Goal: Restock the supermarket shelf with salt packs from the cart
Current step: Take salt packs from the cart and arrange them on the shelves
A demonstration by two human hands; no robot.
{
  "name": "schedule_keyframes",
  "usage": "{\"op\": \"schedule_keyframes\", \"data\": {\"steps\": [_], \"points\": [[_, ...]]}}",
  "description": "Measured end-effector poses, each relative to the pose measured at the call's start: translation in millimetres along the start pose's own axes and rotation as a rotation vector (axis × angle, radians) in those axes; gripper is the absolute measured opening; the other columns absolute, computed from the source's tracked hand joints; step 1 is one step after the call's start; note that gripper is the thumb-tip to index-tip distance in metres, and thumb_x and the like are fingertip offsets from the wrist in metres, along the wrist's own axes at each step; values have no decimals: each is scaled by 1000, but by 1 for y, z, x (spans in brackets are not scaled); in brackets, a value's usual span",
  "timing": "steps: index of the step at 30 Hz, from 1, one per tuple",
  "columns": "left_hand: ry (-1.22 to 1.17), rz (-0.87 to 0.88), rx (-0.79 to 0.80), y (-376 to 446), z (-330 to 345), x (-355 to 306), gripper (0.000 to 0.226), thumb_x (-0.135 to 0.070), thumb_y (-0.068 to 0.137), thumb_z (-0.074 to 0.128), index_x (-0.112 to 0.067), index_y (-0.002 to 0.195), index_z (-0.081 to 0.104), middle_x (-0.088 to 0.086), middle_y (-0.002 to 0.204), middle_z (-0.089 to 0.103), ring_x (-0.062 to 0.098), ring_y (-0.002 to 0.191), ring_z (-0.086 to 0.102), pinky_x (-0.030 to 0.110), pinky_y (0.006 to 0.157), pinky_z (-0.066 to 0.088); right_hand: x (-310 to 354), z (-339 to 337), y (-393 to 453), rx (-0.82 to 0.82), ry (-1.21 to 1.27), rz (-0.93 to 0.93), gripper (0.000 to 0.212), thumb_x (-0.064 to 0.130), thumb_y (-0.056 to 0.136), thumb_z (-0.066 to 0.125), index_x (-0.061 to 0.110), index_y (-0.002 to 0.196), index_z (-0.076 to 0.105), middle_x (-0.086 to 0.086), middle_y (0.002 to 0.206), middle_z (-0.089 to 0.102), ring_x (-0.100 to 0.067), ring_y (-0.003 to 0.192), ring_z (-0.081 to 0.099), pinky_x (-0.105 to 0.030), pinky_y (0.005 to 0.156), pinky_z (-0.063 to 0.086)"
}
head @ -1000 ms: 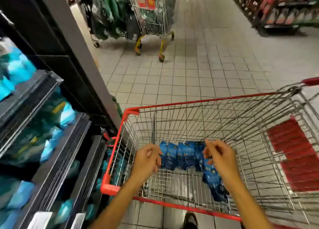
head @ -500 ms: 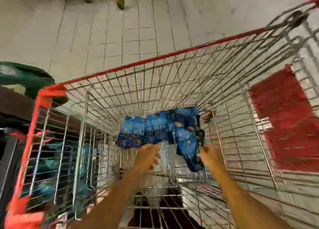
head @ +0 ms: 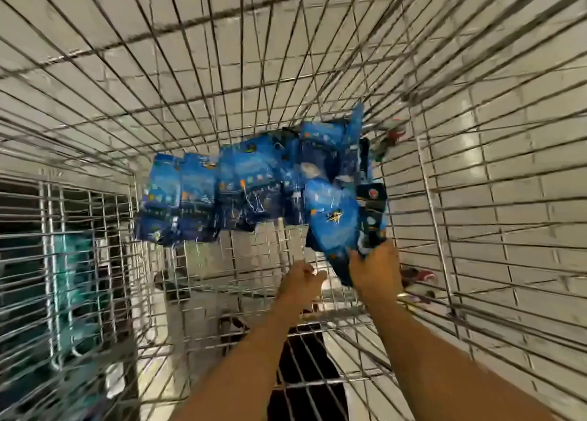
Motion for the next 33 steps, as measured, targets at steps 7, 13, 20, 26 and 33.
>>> {"op": "schedule_keyframes", "data": {"steps": [7, 13, 20, 26, 33], "points": [[-225, 2, -30, 44, 55, -12, 13, -11, 90, 67, -11, 99, 58, 4, 95, 63, 18, 85, 61, 11, 56, 42, -16, 28, 24, -205, -231, 53, 60, 42, 82, 73, 4, 120, 47, -18, 123, 52, -38, 114, 51, -48, 85, 46], [-342, -37, -252, 40, 62, -7, 31, 2, 88, 61, -19, 68, 50, 2, 74, 56, 19, 77, 50, 20, 59, 42, -19, 46, 22, -169, 48, -46, 51, 26, 72, 78, 14, 104, 40, -11, 102, 61, -36, 92, 62, -45, 75, 50], [-207, 80, -64, 24, 52, -12, 16, -12, 92, 60, -7, 107, 65, 13, 103, 70, 32, 95, 66, 39, 76, 54, -25, 42, 19, 49, 208, 36, 43, 23, 73, 76, 16, 107, 49, 1, 88, 64, -26, 86, 64, -31, 67, 49], [-233, -25, 13, -5, -17, -15, 20, -14, 90, 65, -15, 110, 69, 6, 101, 73, 25, 93, 68, 39, 81, 58, -8, 30, -14, 335, 590, 201, 28, 40, 84, 71, 24, 107, 65, -4, 106, 71, -26, 102, 66, -44, 92, 53], [-448, -59, -75, -72, -131, -22, 10, -30, 94, 61, -24, 102, 59, 9, 93, 69, 24, 85, 66, 42, 82, 56, 61, -14, -82, 743, 913, 328, 76, 76, 66, 70, 20, 118, 70, -7, 104, 74, -30, 90, 70, -50, 89, 55]]}}
Point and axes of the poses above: each hand's wrist, its own y-axis towards the middle knuckle, its own z-axis out of the palm, x = y × z, the point moved 5 cm from there along y, towards the middle knuckle
